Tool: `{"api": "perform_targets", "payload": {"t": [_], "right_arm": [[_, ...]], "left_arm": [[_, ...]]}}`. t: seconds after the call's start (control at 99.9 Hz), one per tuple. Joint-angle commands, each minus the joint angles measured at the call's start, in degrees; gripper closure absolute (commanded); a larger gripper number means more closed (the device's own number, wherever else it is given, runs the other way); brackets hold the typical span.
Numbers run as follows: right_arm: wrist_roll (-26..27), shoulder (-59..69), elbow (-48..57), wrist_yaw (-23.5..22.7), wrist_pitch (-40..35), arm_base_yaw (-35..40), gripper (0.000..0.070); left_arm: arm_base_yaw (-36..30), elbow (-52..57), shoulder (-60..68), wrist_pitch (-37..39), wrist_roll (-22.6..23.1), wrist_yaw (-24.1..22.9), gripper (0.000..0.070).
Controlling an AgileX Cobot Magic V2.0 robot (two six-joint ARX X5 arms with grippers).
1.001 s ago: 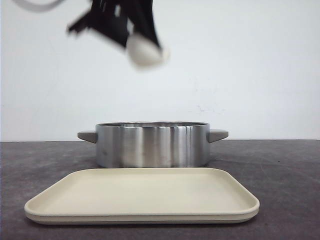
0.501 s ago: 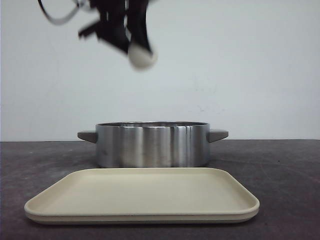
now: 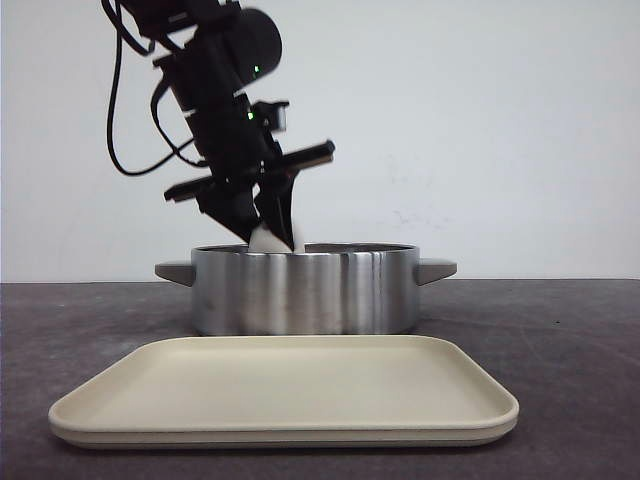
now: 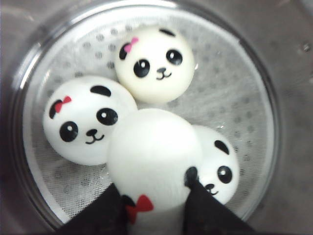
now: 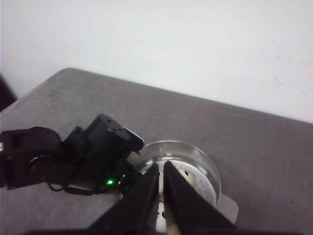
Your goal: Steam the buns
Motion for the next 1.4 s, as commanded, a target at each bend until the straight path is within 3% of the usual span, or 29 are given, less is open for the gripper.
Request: {"api": "perform_targets", "payload": {"t": [0.0,0.07,0.11,0.16,0.29,0.36,0.601,0.891,1.001,1.121,1.391], "right_arm": [[0.42,0.55,1.16,0.07,0.04,0.5,0.0691],[0.44,0.55,1.16,0.07,-0.5,0.5,0.0691],[0.44,0.55,1.16,0.07,-0.68,0.5,0.0691],[0.44,0.55,1.16,0.07,-0.68,0.5,0.0691],[0.63,0.55,1.16,0.07,-0.66,0.5,0.0691],[0.63,0.55,1.16,0.07,-0.66,0.5,0.0691],[0.68,0.55,1.16,0.07,-0.68,0.5,0.0691],[0.37,0.55,0.98,0.55,-0.7,0.5,0.0691],[0.13,0.55,0.31,2.6,-0.81,0.5,0.0691],[-0.04,0.57,-0.55,4.72,-1.2,0.44,0.0691],[-0.04,0.57,-3.78,5.03,1.77,0.46,0.0691]], "left_arm": [[-0.15,0.81,1.53,0.74,0.74,-0.2,0.07],[-0.13,0.81,1.73,0.68,0.81,-0.28,0.0692],[-0.13,0.81,1.75,0.74,0.92,-0.37,0.0646],[-0.09,0.81,1.75,0.79,1.53,-0.37,0.0549],[-0.09,0.81,1.75,0.39,2.01,-0.35,0.0199],[0.02,0.83,1.75,0.07,2.01,-0.35,0.0134],[0.07,5.03,1.73,-3.82,1.73,-0.35,0.0133],[0.15,21.79,0.46,-14.95,0.74,-0.39,0.0145],[0.09,24.33,-4.0,-15.32,0.44,-0.35,0.0166],[0.0,24.33,-11.26,-14.34,0.15,-0.52,0.0276],[0.22,24.3,-25.24,-16.41,4.83,-4.83,0.0278]]}}
